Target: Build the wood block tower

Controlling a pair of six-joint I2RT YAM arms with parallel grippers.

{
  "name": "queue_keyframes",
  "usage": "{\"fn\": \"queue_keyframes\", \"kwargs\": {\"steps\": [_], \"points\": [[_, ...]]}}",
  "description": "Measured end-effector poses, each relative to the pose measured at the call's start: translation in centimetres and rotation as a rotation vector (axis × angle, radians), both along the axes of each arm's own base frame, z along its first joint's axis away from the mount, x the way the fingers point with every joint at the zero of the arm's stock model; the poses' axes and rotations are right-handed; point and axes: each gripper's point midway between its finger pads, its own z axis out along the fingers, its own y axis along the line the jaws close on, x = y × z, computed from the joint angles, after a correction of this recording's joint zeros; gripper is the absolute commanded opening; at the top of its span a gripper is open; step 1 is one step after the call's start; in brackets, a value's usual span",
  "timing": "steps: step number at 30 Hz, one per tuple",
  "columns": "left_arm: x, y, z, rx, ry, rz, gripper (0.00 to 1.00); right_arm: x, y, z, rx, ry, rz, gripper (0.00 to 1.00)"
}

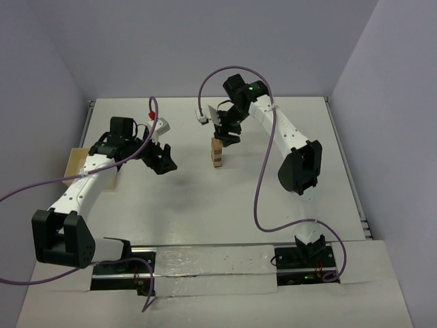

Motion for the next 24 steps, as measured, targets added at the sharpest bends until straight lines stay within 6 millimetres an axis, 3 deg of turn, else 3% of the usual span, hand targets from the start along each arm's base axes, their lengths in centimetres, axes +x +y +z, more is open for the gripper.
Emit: {"fn": "queue_keyframes", "kwargs": {"steps": [13,24], "points": [[0.0,0.0,-0.1,0.001,0.003,-0.001,0.99,0.3,1.2,-2.0,-0.005,0.034,0.002,0.27],[0.0,0.0,-0.2,0.002,0.004,-0.003,0.99,0.6,2.0,-1.7,0.005,0.012,0.013,0.32]]}}
